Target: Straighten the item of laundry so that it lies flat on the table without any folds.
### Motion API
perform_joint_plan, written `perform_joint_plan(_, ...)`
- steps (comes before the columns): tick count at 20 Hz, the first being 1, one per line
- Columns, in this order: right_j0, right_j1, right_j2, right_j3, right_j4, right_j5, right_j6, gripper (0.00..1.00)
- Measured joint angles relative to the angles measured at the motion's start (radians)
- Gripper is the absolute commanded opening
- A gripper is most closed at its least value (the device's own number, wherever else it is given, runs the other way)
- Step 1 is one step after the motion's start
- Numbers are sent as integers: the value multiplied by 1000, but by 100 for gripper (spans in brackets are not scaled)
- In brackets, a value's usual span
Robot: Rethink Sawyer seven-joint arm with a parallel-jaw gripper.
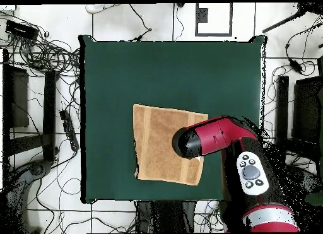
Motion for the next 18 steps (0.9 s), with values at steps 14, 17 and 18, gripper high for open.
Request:
perform_joint_plan(14, 0, 69, 2, 5, 62, -114, 0, 100)
perform_joint_plan(17, 1, 85, 1, 5, 63, -153, 0, 100)
perform_joint_plan(18, 4, 96, 2, 5, 63, -174, 0, 100)
